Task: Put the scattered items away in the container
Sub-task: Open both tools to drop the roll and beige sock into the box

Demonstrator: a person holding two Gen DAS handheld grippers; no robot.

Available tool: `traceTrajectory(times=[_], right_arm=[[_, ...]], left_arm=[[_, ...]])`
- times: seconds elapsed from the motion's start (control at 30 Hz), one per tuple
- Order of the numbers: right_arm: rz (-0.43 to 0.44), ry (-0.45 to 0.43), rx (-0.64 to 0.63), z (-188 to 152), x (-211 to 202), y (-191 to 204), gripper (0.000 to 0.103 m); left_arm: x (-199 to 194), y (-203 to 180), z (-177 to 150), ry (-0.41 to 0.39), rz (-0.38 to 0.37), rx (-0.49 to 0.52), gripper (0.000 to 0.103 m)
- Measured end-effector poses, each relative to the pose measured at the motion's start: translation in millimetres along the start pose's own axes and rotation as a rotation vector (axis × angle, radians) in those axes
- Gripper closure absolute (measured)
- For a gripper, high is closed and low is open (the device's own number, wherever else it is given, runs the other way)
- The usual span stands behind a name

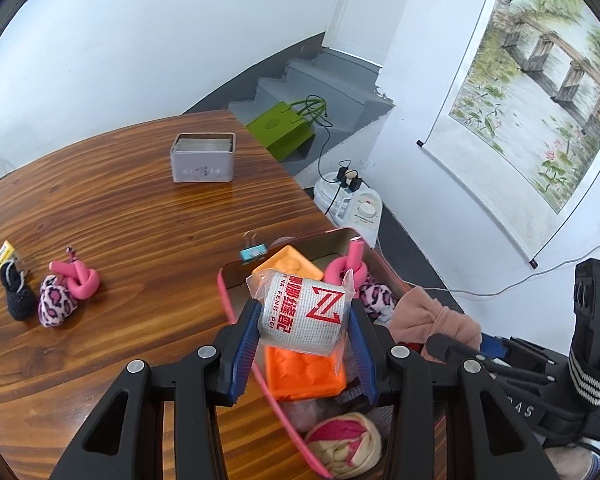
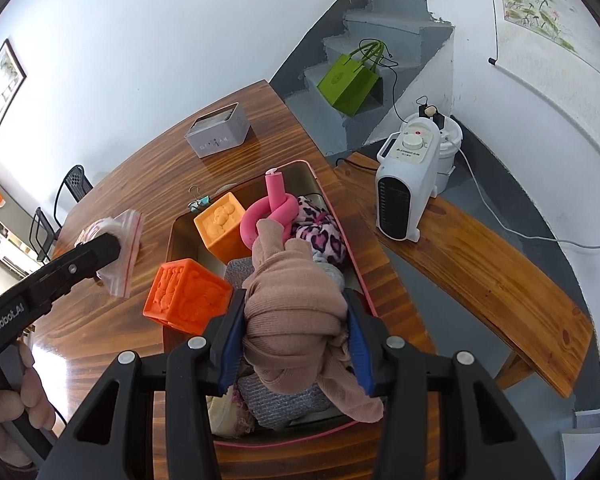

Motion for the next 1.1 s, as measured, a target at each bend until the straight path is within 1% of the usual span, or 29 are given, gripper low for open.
traceTrajectory(times=[0.17,0.23,0.27,0.3,0.47,0.67,0.83,1.1], right_arm=[[0.012,0.001,0.005,2,1,-1,0.054],[0.020,0.001,0.005,3,2,1,0.054],[0.024,0.003,0.004,3,2,1,0.053],[0.030,0.006,0.004,4,4,2,0.053],[0.047,0.029,0.024,2,10,3,0.049],[0.042,0.012,0.010,6,6,9,0.046],[0.041,0.003,-0.005,8,4,17,0.045],[0.046,-0.002,-0.019,8,5,37,0.045]], left_arm=[[14,-15,9,0.012,-0.018,0.026,0.058],[20,-17,10,0.031,-0.014,0.024,0.047],[21,-17,10,0.032,-0.015,0.018,0.036],[21,-17,11,0.031,-0.019,0.008,0.032],[20,-9,5,0.043,-0.013,-0.006,0.031],[15,7,-1,0.049,-0.002,-0.040,0.031],[7,16,-7,0.048,0.006,-0.050,0.031],[-11,54,-19,0.042,0.051,-0.108,0.031]])
Point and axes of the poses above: each gripper's, at about its wrist camera, not at the fingertips, and x roughly the way its jaws point, y to its left, z to its top, the point moved 8 cm from there along x, roughly the way its jaws point, and after that the axes turned 1 degree about x, right-handed, at the moved point
